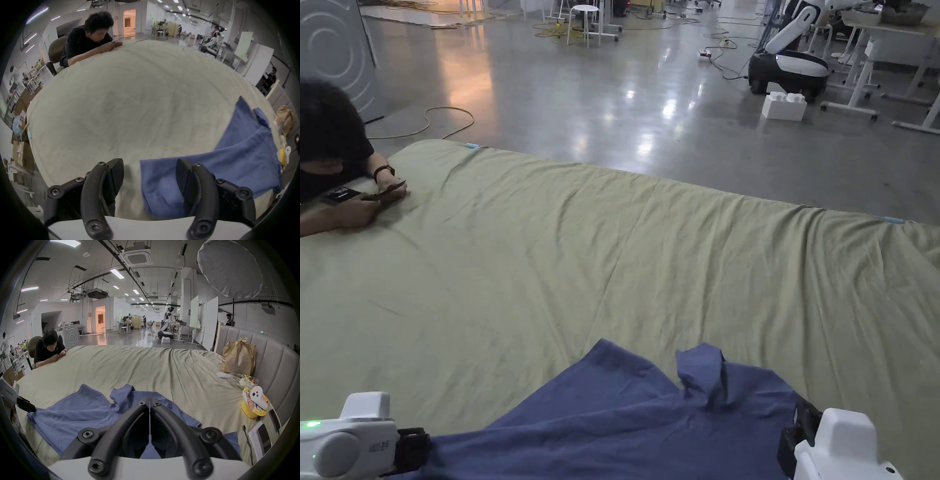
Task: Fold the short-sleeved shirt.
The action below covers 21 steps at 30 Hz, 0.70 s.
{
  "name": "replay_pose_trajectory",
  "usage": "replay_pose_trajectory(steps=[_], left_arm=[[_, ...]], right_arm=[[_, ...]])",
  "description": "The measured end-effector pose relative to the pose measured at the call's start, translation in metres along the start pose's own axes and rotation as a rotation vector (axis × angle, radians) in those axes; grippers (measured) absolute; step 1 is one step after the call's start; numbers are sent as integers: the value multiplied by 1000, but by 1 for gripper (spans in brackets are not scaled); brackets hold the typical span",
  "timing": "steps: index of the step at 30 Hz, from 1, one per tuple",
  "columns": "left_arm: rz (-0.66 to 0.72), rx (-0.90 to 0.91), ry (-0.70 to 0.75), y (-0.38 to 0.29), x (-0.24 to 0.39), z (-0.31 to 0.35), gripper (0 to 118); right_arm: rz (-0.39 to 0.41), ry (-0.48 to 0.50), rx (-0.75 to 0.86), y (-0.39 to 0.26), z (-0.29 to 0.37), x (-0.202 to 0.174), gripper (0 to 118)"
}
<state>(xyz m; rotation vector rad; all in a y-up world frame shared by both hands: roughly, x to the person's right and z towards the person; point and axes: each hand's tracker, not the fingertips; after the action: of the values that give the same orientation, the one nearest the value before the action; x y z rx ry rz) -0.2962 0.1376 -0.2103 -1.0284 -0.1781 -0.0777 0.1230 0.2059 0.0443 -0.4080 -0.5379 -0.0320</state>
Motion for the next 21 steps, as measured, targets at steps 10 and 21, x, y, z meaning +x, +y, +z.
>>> replay_pose_trajectory(steps=[10,21], left_arm=[[-68,62,-68,-5,40,5,8],[-113,72,-72,-6,11,3,6]], right_arm=[[10,-25,-79,-3,-27,17,10],[132,123,-442,23,-169,70,75]])
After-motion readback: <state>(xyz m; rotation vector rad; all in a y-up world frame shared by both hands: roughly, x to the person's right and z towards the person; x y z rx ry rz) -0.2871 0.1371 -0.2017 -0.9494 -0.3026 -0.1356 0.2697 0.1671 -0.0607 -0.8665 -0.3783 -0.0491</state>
